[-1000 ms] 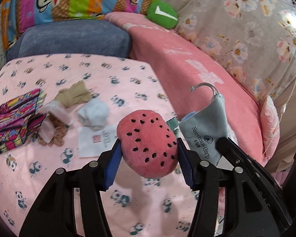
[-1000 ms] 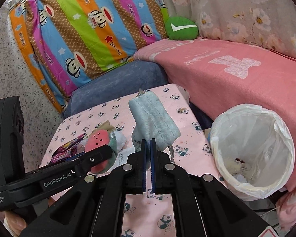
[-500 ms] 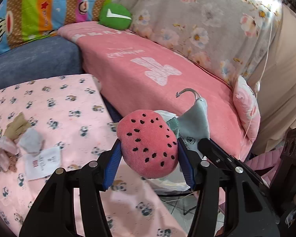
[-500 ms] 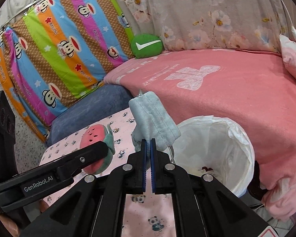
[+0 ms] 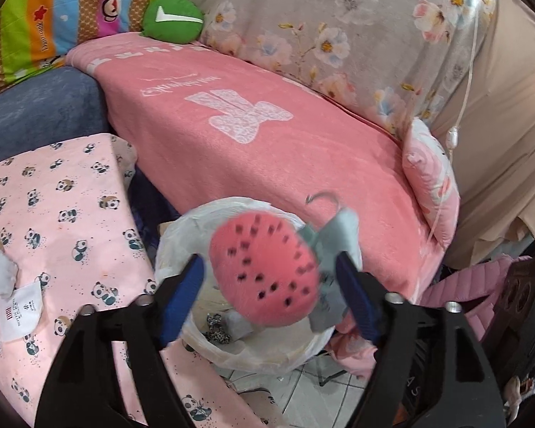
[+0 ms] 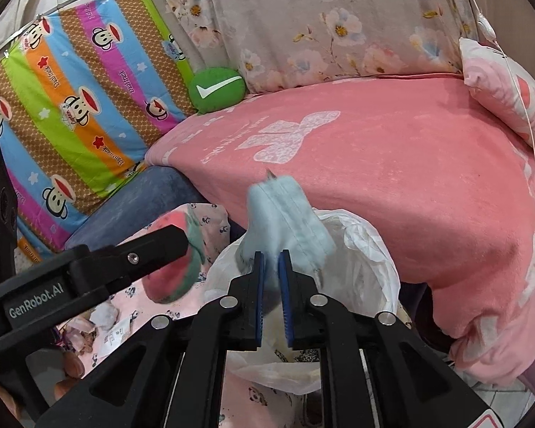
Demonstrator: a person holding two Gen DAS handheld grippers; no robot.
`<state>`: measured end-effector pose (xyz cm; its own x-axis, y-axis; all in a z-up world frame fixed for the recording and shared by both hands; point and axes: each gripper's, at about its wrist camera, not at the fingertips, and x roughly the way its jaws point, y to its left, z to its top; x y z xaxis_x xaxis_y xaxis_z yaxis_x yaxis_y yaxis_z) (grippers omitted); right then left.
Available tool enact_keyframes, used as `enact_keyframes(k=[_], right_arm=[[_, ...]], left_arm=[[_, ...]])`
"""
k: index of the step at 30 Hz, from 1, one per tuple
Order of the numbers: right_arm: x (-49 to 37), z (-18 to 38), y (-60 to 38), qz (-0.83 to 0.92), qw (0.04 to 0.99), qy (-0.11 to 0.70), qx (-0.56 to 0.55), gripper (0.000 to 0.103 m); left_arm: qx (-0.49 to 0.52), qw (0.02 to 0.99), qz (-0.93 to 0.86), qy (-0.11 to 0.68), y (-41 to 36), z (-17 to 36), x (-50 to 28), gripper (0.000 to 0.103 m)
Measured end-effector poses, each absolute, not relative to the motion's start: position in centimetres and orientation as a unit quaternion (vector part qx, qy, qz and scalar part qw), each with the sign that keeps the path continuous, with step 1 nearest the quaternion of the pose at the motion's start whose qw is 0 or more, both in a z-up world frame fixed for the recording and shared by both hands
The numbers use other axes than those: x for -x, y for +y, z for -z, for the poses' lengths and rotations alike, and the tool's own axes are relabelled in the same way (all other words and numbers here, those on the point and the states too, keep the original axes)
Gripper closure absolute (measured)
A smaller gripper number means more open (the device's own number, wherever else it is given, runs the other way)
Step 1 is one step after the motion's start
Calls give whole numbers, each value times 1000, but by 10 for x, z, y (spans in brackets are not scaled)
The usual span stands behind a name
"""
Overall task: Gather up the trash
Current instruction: 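Carry plush and tag over the bin and open both tools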
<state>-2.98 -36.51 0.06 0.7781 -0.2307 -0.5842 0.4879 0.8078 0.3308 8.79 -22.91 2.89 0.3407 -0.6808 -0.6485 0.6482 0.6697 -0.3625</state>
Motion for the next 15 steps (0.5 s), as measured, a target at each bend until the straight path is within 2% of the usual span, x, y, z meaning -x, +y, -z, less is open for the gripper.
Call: enact_keyframes(k=[1, 2, 3, 15], right_arm=[[29, 1, -366, 197, 911, 270, -240, 82], [29, 2, -368, 198, 911, 271, -241, 72], [30, 3, -368, 199, 910, 271, -242, 67], [18, 1, -337, 175, 915, 280, -232, 66]], left_arm=[[22, 821, 401, 407, -229, -29, -90, 23], [24, 822, 397, 408, -227, -28, -91, 21], [25, 822, 394, 410, -225, -27, -93, 21], [33, 849, 338, 406, -171, -20, -106, 21]])
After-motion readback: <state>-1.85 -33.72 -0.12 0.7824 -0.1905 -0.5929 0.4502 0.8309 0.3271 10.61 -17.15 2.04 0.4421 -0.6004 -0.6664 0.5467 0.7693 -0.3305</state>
